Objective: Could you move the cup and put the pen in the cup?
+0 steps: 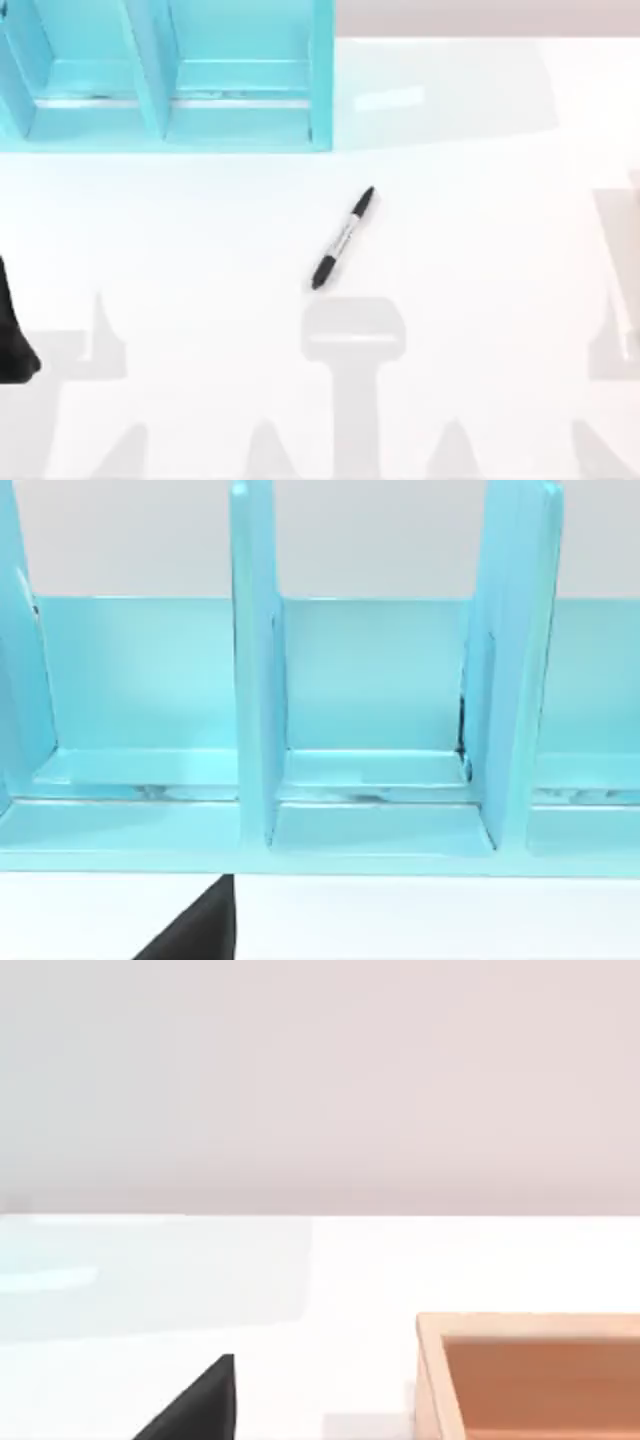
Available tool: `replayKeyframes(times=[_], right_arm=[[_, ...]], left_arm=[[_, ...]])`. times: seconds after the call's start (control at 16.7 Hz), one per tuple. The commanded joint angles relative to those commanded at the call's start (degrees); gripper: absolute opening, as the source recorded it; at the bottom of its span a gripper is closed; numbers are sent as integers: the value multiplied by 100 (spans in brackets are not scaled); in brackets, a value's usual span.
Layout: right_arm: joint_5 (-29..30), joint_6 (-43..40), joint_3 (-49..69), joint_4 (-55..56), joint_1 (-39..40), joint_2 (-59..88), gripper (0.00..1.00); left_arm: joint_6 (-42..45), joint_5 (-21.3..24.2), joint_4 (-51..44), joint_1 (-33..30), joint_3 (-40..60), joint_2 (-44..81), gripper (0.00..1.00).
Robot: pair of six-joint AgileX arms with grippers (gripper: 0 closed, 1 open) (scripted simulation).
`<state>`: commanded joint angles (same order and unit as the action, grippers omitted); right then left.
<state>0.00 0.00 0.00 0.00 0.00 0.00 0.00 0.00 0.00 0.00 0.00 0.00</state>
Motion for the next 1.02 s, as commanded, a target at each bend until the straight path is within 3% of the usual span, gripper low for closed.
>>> replayKeyframes(times=[0.42, 1.02], right_arm=[[2, -276, 861, -741, -292, 897, 100], [4, -1628, 5349, -4353, -1698, 6029, 100]], left_arm=[[0, 0, 0, 0, 0, 0, 100], [0, 0, 0, 0, 0, 0, 100]])
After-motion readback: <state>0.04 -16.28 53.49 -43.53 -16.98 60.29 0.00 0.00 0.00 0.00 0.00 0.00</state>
